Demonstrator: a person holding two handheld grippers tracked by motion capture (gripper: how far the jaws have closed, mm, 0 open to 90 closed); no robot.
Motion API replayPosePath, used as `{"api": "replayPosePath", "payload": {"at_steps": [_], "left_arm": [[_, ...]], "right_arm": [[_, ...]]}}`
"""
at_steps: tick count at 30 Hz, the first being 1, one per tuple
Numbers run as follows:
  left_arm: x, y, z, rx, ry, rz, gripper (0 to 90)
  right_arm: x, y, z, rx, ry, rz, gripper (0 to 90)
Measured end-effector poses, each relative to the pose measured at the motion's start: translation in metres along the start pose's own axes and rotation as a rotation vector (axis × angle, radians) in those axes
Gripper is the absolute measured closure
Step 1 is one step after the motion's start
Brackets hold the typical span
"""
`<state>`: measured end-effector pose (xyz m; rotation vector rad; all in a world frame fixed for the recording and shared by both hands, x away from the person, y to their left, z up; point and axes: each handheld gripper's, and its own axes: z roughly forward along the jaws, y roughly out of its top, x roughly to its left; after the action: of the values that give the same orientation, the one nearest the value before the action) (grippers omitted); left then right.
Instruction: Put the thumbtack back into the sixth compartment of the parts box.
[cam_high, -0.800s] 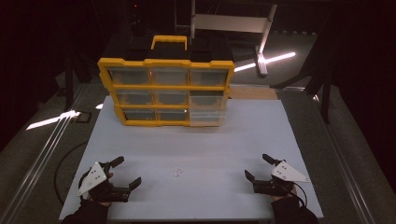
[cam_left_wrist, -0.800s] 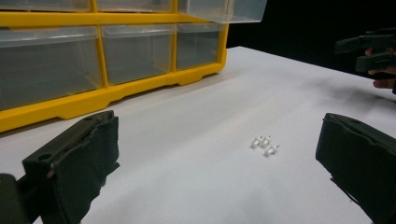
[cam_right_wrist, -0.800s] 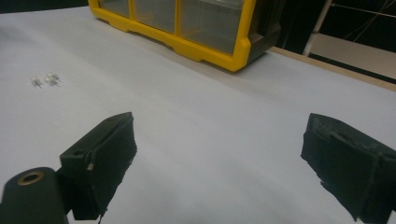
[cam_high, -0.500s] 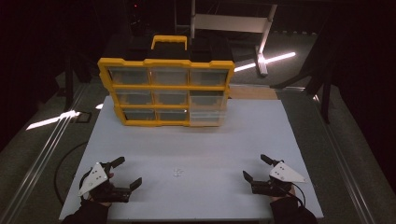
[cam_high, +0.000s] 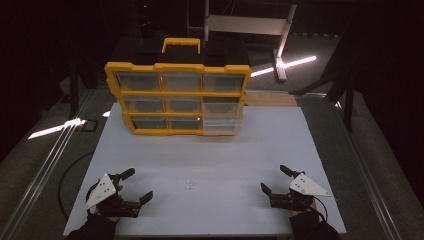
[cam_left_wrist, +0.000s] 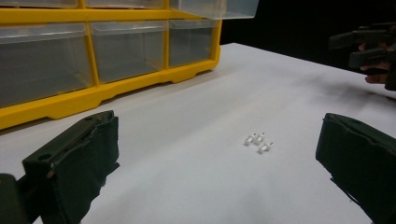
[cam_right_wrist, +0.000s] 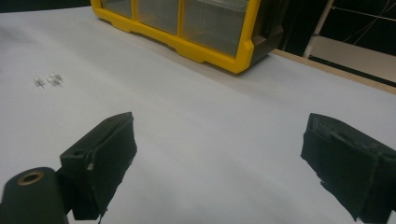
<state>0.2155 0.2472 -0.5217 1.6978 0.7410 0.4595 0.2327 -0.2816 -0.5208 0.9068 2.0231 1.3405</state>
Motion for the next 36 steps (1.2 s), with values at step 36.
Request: {"api": "replayPosePath", "payload": {"at_steps": [36], "left_arm": [[-0.012, 0.095, 0.044, -0.05, -0.21, 0.078, 0.1]], "right_arm": [[0.005, 0.003, 0.0, -0.009, 0.011, -0.009, 9.8]]}}
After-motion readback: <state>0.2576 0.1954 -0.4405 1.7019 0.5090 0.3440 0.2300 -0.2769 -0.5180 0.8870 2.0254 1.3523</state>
